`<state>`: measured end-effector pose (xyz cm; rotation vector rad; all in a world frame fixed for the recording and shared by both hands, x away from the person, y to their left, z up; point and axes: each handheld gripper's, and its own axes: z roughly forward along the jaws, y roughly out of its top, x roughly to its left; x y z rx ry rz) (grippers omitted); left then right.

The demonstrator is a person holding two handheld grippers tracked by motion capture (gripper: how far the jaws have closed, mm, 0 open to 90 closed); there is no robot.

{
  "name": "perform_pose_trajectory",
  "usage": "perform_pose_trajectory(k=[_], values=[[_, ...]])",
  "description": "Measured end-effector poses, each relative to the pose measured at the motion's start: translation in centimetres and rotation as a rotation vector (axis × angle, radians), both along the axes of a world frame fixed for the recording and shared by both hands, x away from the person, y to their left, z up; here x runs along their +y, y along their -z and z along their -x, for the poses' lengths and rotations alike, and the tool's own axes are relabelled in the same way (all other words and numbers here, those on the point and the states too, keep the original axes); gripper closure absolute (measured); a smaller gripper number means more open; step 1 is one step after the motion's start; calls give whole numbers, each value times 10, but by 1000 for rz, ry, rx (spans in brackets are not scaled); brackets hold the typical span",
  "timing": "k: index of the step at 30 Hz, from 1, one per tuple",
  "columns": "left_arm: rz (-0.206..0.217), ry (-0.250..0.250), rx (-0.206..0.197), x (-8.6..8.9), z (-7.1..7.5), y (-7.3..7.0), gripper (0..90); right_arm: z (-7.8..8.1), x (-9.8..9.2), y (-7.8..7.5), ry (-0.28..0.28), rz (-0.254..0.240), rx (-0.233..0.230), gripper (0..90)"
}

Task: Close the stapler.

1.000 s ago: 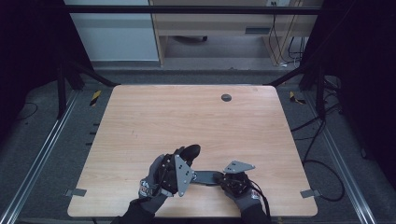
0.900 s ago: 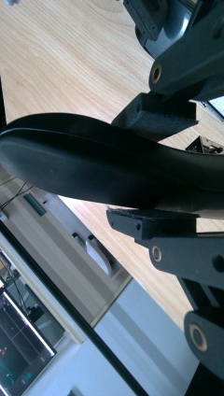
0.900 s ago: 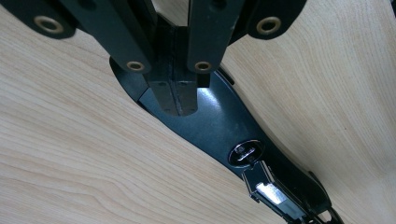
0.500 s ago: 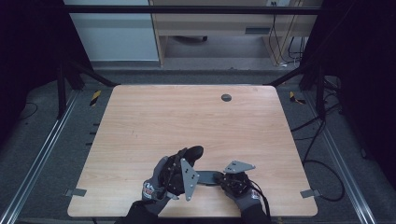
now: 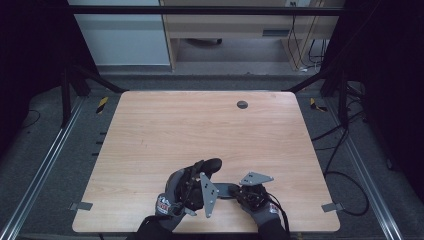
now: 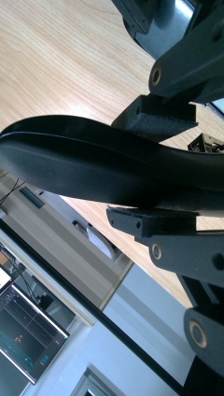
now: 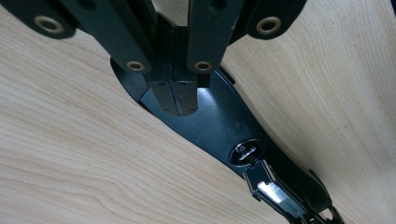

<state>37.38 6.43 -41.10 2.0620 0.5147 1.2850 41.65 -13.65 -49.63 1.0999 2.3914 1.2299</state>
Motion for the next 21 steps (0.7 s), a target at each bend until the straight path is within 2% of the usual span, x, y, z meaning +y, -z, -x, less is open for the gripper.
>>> perform_pose_trajectory(k=[10,21], values=[[-22,3,-3,-5,0,4,576,0,-2,0,3,-1,0,900],[-72,9,-19,-14,2,13,573,0,-3,0,4,0,5,900]])
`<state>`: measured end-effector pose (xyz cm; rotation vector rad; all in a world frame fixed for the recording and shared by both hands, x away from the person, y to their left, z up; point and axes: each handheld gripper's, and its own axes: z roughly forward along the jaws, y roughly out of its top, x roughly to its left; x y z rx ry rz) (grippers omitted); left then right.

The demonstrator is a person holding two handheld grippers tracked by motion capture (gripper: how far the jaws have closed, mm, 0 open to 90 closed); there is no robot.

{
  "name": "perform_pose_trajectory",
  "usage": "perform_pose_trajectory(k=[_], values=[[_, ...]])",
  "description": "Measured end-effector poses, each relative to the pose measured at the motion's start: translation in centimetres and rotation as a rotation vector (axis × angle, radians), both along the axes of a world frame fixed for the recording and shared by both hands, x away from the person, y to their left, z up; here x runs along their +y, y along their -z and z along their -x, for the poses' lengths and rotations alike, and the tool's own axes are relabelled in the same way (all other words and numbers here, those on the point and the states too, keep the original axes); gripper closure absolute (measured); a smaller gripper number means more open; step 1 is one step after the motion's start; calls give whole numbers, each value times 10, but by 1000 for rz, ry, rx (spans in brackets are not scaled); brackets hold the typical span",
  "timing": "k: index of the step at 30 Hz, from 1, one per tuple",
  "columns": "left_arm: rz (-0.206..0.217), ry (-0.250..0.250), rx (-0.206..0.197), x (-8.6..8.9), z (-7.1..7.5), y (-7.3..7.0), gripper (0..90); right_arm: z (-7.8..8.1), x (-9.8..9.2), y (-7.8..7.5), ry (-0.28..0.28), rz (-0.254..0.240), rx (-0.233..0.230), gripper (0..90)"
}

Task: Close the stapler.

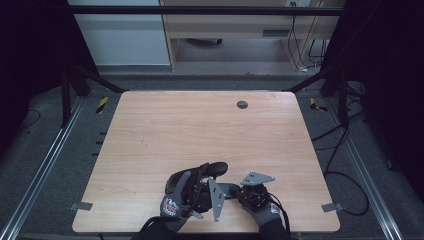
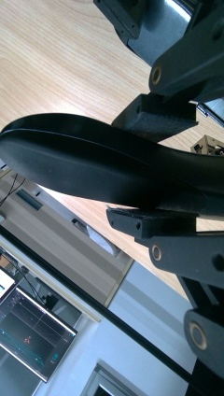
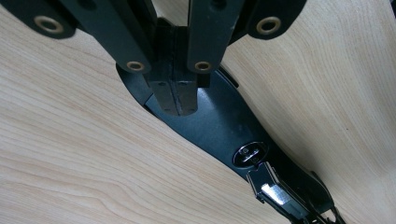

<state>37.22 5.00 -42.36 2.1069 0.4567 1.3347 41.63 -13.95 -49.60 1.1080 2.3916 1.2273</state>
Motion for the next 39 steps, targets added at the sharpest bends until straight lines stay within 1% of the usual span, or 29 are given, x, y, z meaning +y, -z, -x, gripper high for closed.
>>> perform_pose_trajectory(k=[2,3,12,17,18,22,25,27,30,33,38,39], values=[[-4,4,9,-2,0,2,571,0,0,0,2,3,0,900],[-13,3,-1,-2,0,2,571,0,0,0,2,1,1,900],[-61,12,-2,-9,1,10,563,0,-3,0,0,3,4,900],[-80,20,-2,-13,2,15,556,0,-3,0,-2,4,3,900],[-93,22,0,-15,2,17,554,1,-3,-1,4,5,4,900],[-114,29,1,-18,3,21,548,0,-5,-1,4,7,6,900],[-129,34,0,-20,3,25,544,0,-6,-1,1,13,-1,900],[-139,35,0,-21,4,27,542,0,-6,-2,9,20,2,900],[-144,39,0,-23,4,29,539,0,-8,-3,18,10,-4,900],[-161,41,1,-24,5,31,537,-1,-13,-5,31,6,-17,900],[-178,54,17,-26,5,35,526,-2,-20,-10,54,-15,-32,900],[-180,53,20,-26,5,36,524,-2,-22,-10,53,-18,-41,900]])
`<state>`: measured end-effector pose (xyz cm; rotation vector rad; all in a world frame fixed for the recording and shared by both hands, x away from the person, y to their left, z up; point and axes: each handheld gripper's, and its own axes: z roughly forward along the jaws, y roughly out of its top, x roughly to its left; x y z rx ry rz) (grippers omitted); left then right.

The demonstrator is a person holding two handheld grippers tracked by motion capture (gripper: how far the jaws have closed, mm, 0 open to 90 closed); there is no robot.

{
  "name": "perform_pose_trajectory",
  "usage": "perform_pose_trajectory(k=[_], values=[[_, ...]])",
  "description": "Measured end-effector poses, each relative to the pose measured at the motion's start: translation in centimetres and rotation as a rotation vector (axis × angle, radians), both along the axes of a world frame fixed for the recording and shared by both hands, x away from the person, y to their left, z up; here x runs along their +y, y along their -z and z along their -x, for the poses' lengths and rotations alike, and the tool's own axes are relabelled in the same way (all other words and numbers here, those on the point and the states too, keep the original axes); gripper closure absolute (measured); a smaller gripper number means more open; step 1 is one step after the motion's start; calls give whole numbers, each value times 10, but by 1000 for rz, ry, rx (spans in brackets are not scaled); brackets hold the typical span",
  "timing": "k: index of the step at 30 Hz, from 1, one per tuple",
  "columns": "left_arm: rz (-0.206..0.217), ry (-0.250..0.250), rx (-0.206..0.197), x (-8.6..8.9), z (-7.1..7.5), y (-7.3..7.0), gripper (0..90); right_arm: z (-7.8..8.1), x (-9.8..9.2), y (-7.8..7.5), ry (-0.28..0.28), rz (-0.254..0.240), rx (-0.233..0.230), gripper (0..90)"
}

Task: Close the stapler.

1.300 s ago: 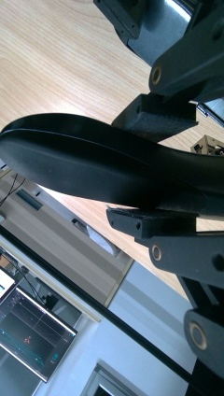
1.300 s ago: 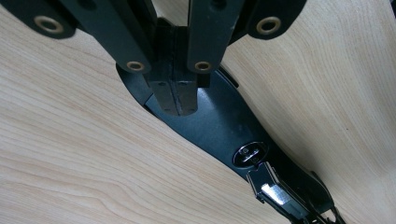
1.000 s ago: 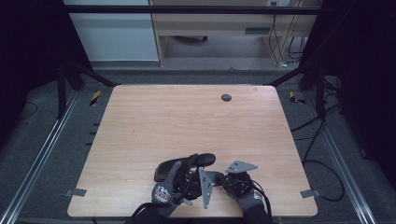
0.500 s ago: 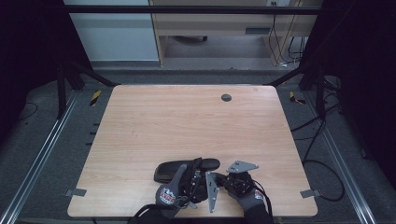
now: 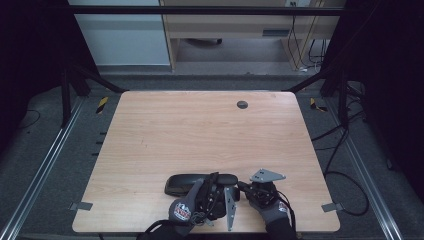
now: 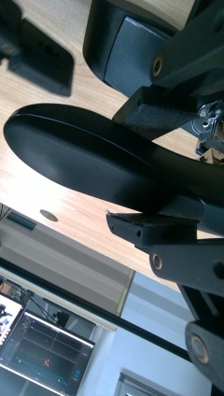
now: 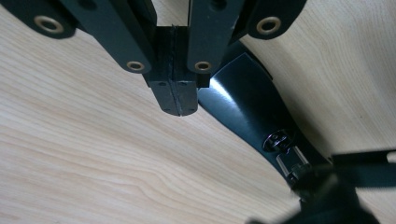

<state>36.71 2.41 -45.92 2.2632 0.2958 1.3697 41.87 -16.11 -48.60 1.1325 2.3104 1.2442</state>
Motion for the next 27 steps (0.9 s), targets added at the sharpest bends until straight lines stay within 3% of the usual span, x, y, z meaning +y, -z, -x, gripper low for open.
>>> perform_pose_trajectory(k=[5,10,20,27], values=[[-4,11,5,-1,0,4,513,-1,-5,-2,20,-11,2,900],[-66,9,-19,-4,2,10,504,-2,-9,-3,32,-15,-4,890],[-65,38,2,-3,6,5,379,-1,-11,-5,43,-25,-8,832],[-7,70,71,-1,9,-3,347,-1,-14,-6,52,-37,-14,792]])
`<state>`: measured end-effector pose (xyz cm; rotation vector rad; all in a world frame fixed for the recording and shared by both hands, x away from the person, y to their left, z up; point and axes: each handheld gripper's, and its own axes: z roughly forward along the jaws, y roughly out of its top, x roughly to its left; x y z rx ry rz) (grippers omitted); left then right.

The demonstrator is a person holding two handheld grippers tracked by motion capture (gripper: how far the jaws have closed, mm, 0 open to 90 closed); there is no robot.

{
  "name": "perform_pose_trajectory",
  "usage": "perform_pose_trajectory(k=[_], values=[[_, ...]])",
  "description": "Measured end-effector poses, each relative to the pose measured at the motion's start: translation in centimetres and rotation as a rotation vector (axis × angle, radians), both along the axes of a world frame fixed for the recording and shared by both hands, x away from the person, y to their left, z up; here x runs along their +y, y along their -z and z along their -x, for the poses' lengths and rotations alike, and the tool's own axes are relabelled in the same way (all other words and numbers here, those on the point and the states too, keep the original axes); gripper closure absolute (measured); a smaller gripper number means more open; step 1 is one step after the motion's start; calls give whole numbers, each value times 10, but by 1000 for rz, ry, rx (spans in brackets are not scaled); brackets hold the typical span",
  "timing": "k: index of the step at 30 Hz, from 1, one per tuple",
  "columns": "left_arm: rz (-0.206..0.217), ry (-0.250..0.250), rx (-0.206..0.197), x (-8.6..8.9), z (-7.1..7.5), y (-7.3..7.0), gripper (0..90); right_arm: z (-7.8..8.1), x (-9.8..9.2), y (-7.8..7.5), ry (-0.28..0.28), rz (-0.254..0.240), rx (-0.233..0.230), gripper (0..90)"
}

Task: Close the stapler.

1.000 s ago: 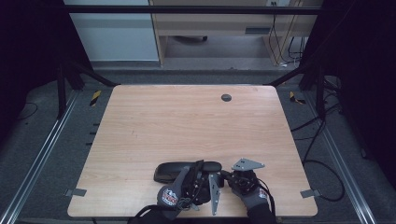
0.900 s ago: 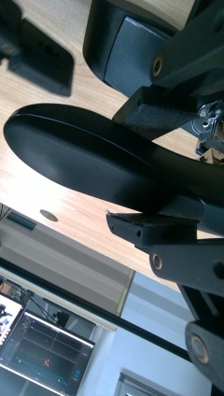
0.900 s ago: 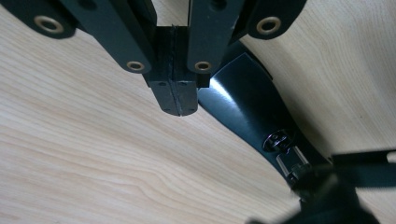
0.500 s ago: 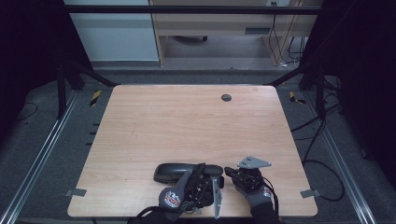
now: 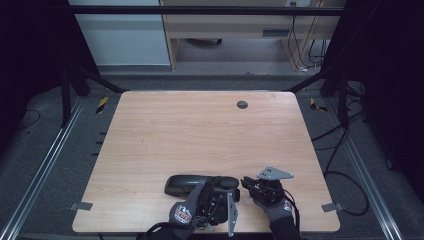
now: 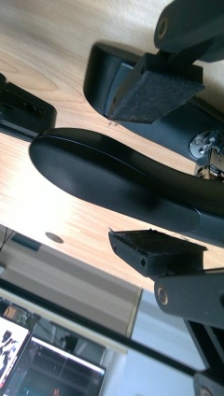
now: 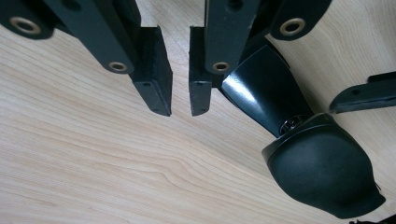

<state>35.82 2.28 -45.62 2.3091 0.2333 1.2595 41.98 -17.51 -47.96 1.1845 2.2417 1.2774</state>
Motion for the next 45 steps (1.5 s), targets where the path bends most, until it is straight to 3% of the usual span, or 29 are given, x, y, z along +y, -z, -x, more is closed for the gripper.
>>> perform_pose_trajectory(k=[8,14,23,31,37,45], values=[[109,16,80,9,-1,-16,331,1,-2,-3,0,-16,-20,790],[165,24,123,17,-3,-26,328,2,-3,-5,6,-25,-30,805],[282,-13,185,36,-11,-39,339,4,-8,-13,16,-44,-55,900],[389,-75,199,65,-22,-52,342,9,-9,-34,3,-87,-108,900],[453,-148,203,96,-29,-56,342,14,3,-48,-32,-107,-125,900],[525,-262,207,145,-35,-47,346,17,27,-47,-80,-79,-110,900]])
